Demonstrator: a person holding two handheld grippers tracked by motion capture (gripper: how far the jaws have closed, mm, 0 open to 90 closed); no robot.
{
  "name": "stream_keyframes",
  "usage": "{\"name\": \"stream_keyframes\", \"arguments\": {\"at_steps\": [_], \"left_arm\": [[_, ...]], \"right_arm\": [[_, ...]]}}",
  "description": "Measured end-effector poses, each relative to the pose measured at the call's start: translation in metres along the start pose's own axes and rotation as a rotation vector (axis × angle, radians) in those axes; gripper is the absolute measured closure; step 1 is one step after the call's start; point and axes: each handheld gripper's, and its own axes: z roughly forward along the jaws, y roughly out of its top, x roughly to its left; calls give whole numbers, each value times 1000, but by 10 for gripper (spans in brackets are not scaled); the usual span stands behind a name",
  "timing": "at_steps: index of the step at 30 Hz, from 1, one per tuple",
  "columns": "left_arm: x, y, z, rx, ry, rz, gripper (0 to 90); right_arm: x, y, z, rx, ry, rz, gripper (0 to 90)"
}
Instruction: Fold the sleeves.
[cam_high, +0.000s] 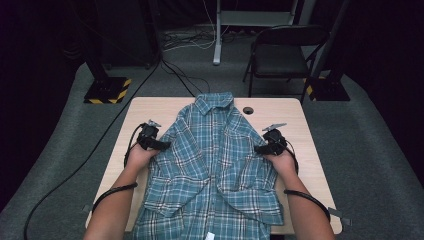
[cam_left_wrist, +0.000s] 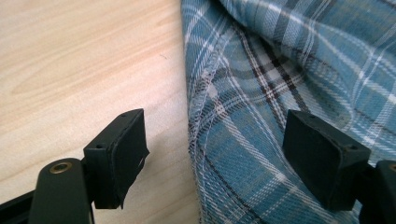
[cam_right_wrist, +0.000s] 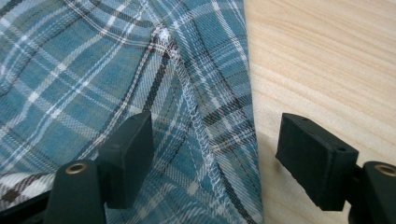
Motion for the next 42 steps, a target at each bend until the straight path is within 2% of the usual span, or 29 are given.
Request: {"name": "stream_keyframes", "arguments": {"at_steps": [6,11,20,27,30,34,42], "left_arm": [[1,-2,2,-6,-21,-7,232],[-1,-2,1,-16,-36,9,294],[-7,0,0,-19,-76,39,529],[-10,0,0,-27,-104,41,678],[-11,0,0,-32,-111,42,736],[-14,1,0,-30,-106,60,790],[-12,7,-14,-63,-130,51,820]], "right_arm": [[-2,1,3,0,17,10,267],[-2,1,2,6,37,7,325],[3,4,0,10,86,-36,590],[5,4,-1,11,127,-38,743],[7,3,-1,1,121,-51,796],[9,3,-2,-1,126,-47,833],[8,8,-16,-25,155,-71,850]]}}
